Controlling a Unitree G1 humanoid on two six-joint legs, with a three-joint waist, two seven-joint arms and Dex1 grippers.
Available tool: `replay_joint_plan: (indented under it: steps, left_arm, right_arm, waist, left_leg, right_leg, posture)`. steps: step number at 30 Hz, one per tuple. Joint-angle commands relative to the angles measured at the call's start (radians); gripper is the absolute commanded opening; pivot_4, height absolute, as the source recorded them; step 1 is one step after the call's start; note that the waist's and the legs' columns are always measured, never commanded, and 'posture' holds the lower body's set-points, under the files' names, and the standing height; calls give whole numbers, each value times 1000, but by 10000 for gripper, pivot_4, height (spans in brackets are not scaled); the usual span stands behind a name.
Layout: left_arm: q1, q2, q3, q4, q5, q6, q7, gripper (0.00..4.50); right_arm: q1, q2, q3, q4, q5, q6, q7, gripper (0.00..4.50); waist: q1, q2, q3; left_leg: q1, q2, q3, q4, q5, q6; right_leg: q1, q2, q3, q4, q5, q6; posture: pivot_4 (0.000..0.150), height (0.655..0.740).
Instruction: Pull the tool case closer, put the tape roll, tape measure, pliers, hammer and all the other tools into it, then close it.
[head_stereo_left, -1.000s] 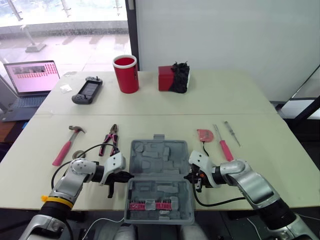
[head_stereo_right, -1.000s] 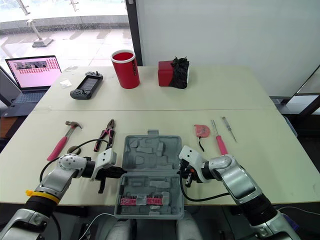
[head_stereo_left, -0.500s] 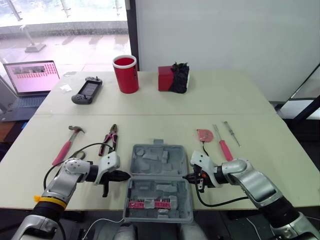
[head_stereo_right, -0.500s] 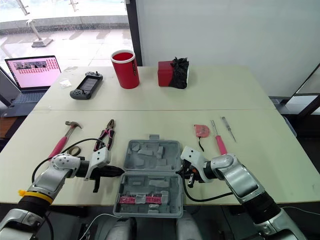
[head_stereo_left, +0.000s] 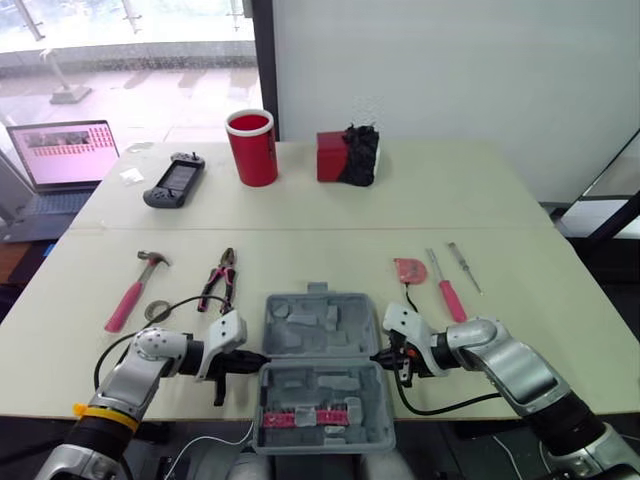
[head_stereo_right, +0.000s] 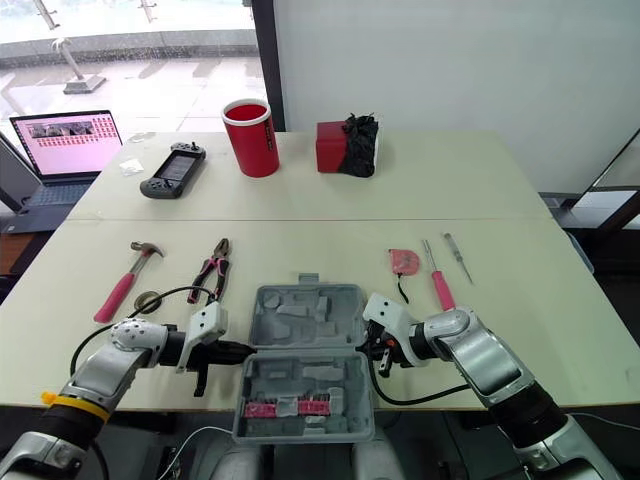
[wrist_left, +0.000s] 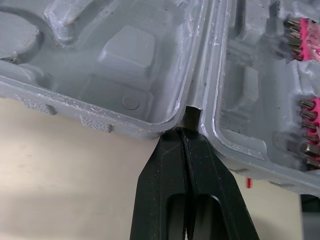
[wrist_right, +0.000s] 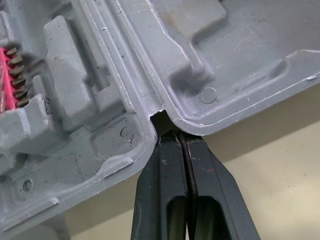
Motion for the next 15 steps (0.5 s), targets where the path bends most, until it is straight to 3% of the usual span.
replay_joint_plan:
  steps: [1,15]
  left_arm:
    - [3,4,-16,-30,-11,2,-14,0]
    - [-52,28,2,51,11,-35,-11,0]
  right_arm:
    - [-1,6,17,-54,20,2,5,557]
    - [-21,41,15,-29,32,25,-17,557]
  waist:
    - [0,0,0]
    - [-2,0,0]
  left_leg:
    - [0,0,0,0,0,0]
    - [0,0,0,0,0,0]
  right_leg:
    - [0,0,0,0,0,0]
    - [-1,0,0,0,0,0]
  posture:
    - [1500,7400]
    - [1500,7400]
